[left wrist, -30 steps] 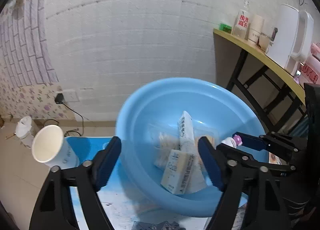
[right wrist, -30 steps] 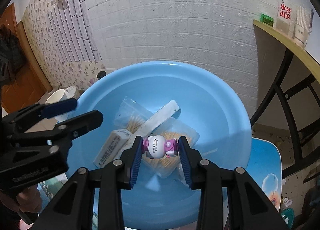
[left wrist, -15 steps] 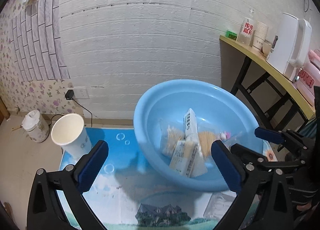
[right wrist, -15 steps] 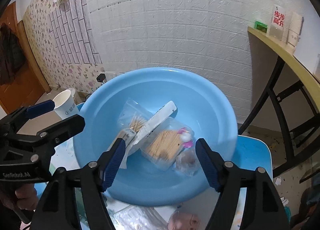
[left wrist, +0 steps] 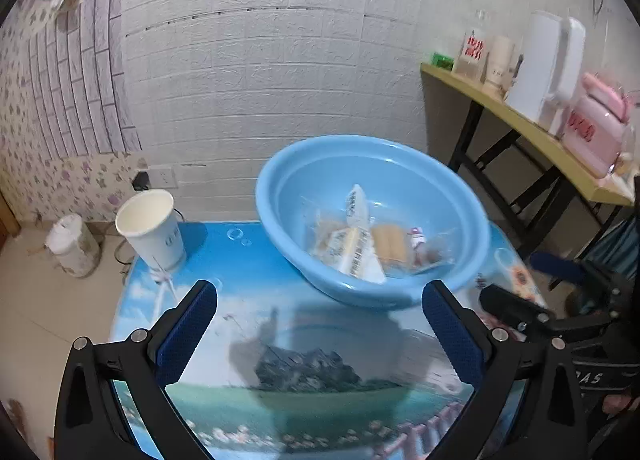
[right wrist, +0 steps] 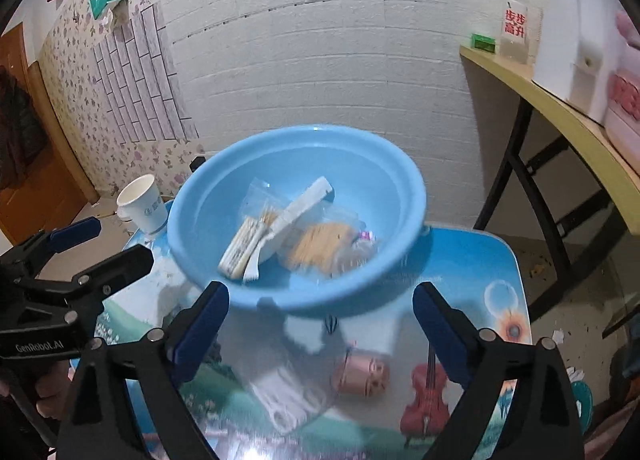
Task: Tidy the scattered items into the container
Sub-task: 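Withdraw both grippers from the basin back over the table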
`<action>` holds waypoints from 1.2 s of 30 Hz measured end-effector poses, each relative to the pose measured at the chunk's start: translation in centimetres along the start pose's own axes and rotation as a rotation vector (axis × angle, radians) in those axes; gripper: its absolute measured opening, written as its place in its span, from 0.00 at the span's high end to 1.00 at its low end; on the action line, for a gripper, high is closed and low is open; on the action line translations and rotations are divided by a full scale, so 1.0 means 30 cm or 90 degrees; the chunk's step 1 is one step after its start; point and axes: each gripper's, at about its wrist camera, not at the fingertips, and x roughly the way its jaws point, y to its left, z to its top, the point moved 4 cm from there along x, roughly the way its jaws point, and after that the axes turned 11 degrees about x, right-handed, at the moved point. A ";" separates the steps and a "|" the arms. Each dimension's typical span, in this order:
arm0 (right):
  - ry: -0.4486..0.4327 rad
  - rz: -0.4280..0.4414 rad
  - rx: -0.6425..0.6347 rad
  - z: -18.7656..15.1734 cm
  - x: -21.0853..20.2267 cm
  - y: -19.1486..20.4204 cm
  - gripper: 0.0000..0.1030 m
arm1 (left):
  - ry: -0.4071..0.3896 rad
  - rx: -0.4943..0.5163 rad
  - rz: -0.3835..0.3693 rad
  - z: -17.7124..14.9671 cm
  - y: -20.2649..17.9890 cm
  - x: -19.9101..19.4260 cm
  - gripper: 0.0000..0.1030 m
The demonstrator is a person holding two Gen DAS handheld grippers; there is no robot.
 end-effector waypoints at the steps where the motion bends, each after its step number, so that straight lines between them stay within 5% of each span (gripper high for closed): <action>1: 0.000 0.003 0.001 -0.012 -0.009 -0.002 0.08 | -0.006 -0.005 -0.004 -0.010 -0.004 -0.010 0.00; 15: -0.010 -0.030 0.003 -0.159 -0.098 -0.076 0.00 | -0.004 0.024 0.043 -0.124 -0.071 -0.076 0.00; 17: -0.037 -0.034 -0.011 -0.174 -0.118 -0.085 0.00 | 0.003 0.028 0.038 -0.138 -0.079 -0.078 0.00; 36: 0.017 -0.077 0.011 -0.247 -0.060 -0.203 0.00 | 0.071 0.021 -0.041 -0.220 -0.160 0.027 0.00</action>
